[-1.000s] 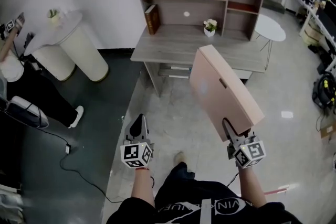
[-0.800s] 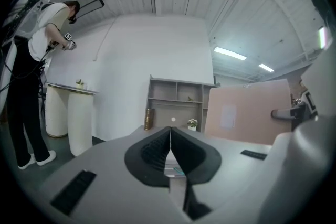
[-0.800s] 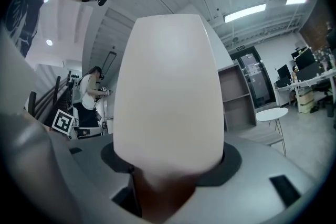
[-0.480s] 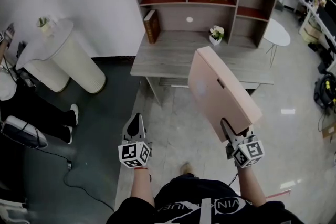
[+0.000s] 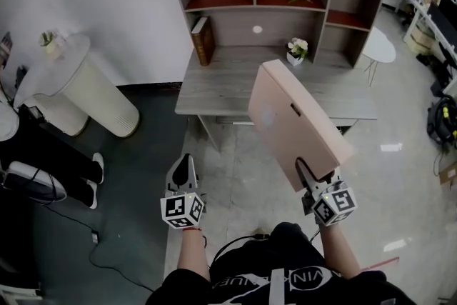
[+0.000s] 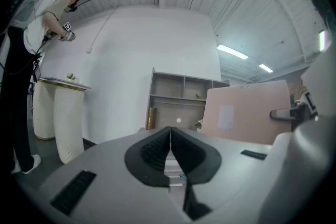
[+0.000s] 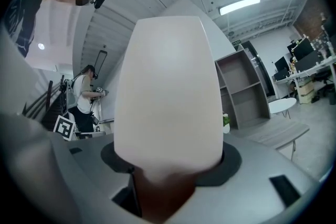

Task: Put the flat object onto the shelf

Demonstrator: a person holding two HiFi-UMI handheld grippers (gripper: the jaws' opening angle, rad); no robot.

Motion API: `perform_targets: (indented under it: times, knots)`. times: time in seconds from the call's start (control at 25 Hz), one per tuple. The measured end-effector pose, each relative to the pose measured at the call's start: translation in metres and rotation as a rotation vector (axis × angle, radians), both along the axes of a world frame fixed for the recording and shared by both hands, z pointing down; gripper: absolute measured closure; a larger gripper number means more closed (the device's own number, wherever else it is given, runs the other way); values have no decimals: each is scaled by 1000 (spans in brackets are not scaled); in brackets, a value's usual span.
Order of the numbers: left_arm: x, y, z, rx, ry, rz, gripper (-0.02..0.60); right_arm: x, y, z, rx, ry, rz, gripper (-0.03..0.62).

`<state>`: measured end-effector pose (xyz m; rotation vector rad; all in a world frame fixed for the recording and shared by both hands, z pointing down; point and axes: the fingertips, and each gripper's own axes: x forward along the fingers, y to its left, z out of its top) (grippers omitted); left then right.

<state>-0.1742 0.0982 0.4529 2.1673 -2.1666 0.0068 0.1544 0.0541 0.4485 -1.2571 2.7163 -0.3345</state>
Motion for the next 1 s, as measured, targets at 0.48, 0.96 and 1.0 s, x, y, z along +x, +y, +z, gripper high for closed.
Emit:
perform_targets:
  times: [0.48,0.96,1.0]
  knots:
    - [-25,-42,25,-41,16,-4,575,-30,-69,19,-97,-129,16,303]
    - [-64,-140,18,-64,9,-8,575,-101,-182,36,-253,-276,9,303]
    - [-64,-148,21,-72,9,-2,575,-104,-191,40,-271,-284,13,303]
